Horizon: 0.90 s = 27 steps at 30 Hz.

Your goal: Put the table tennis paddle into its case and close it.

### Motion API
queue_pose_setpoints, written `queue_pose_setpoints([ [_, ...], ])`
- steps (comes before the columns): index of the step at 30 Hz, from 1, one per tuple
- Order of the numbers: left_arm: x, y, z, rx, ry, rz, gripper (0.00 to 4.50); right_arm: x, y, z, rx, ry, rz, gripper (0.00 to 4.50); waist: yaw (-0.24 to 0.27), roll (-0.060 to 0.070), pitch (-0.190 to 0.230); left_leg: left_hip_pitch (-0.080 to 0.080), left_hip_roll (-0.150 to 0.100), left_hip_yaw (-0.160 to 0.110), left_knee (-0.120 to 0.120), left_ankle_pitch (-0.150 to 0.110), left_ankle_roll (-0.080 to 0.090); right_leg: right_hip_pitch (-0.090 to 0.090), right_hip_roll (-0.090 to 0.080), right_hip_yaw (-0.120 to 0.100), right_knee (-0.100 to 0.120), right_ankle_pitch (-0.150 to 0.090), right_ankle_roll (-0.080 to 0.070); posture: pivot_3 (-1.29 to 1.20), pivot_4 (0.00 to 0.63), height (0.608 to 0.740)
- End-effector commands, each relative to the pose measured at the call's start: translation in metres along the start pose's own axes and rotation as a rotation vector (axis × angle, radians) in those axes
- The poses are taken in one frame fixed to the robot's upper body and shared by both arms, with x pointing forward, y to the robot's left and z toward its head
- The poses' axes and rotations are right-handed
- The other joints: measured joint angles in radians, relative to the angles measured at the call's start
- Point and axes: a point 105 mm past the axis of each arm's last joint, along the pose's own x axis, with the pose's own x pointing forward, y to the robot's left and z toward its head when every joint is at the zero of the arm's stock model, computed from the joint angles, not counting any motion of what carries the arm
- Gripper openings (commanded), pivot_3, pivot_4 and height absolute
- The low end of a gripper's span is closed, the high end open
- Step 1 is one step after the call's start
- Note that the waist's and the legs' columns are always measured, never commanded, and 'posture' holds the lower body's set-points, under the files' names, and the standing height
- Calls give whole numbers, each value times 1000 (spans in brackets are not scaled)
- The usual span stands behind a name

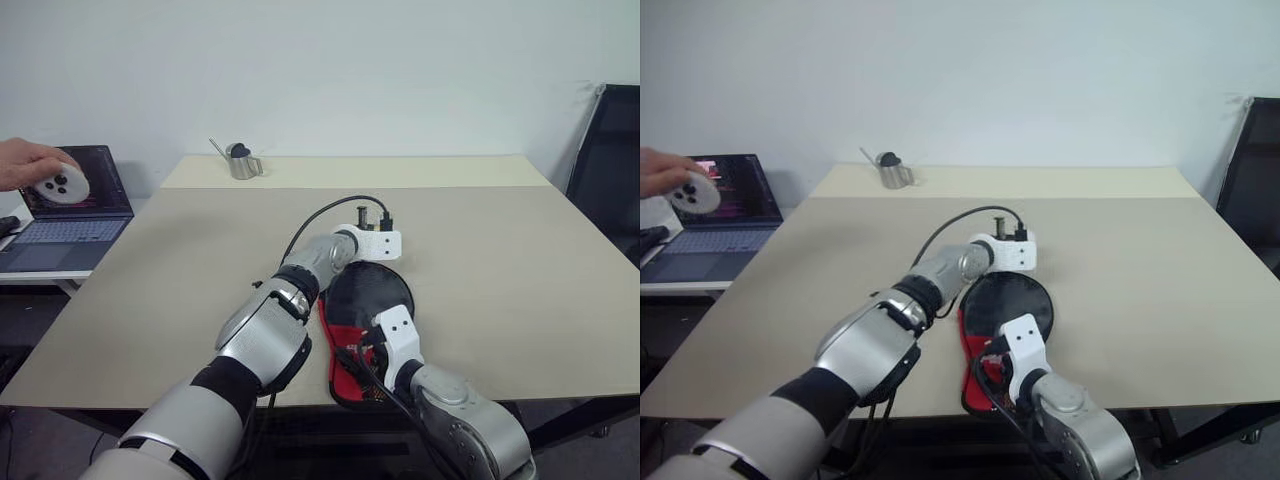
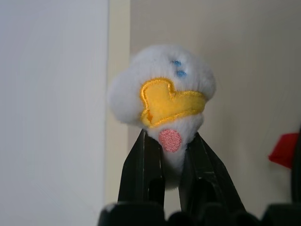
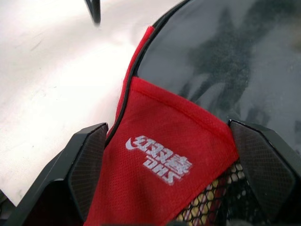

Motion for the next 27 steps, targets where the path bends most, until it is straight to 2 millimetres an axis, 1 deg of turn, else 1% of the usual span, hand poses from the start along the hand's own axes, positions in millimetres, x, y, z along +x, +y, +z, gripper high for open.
queue_pose_setpoints([
  [1,2,34,40,108,-118,114,107,-2,13,-65,76,291,41,4500,1,0,0,0,0,0,0,0,0,0,0,0,0,0,0,0,150,740],
  [4,4,26,49,100,-141,86,107,-2,13,-64,77,288,37,4500,1,0,0,-1,0,0,0,0,0,0,0,-1,-1,0,0,0,150,740],
  [7,5,12,49,82,-142,33,107,-1,12,-64,79,286,34,4500,1,0,0,-1,0,0,0,0,0,0,0,-1,-1,0,0,0,150,740],
  [11,5,-13,38,70,-113,-61,107,1,12,-62,80,281,35,4500,1,0,0,-1,0,0,0,0,0,0,0,-1,-1,0,1,0,150,740],
  [14,4,-25,29,39,-90,-108,107,3,12,-61,78,278,38,4500,0,0,0,-1,0,0,0,0,0,0,0,-1,-1,0,0,0,150,740],
  [16,3,-31,24,23,-78,-126,820,3,12,-60,78,277,38,4500,-1,0,0,-1,0,0,0,0,0,0,0,-1,-1,0,0,0,150,740],
  [18,3,-35,22,25,-75,-139,1401,4,12,-60,77,277,39,4500,-2,0,0,-1,0,0,0,0,0,0,0,-1,-1,0,0,0,150,740],
  [19,3,-37,21,27,-74,-143,1865,4,12,-61,76,278,40,4500,-2,0,0,0,0,0,0,0,0,0,0,-1,-1,0,0,0,150,740],
  [20,3,-39,22,28,-79,-150,2124,4,12,-61,74,278,43,4500,-2,0,0,0,0,0,0,0,0,0,0,0,-1,0,0,0,150,740],
  [21,3,-40,22,28,-83,-154,2540,4,12,-61,73,279,44,4500,-2,0,0,0,0,0,0,0,0,0,0,0,-1,0,0,0,150,740],
  [24,2,-40,25,24,-104,-153,3498,6,10,-60,68,279,48,4500,-2,0,-1,0,0,0,0,0,0,0,0,-1,-1,0,0,0,150,740],
  [26,1,-38,30,-1,-137,-158,3498,8,9,-58,61,275,50,4500,-3,0,-1,0,0,0,0,0,0,0,0,0,0,0,0,0,150,740],
  [27,1,-37,31,15,-149,-157,3498,9,8,-57,57,273,51,4500,-3,0,-1,1,0,0,0,0,0,0,0,0,0,0,0,0,150,740],
])
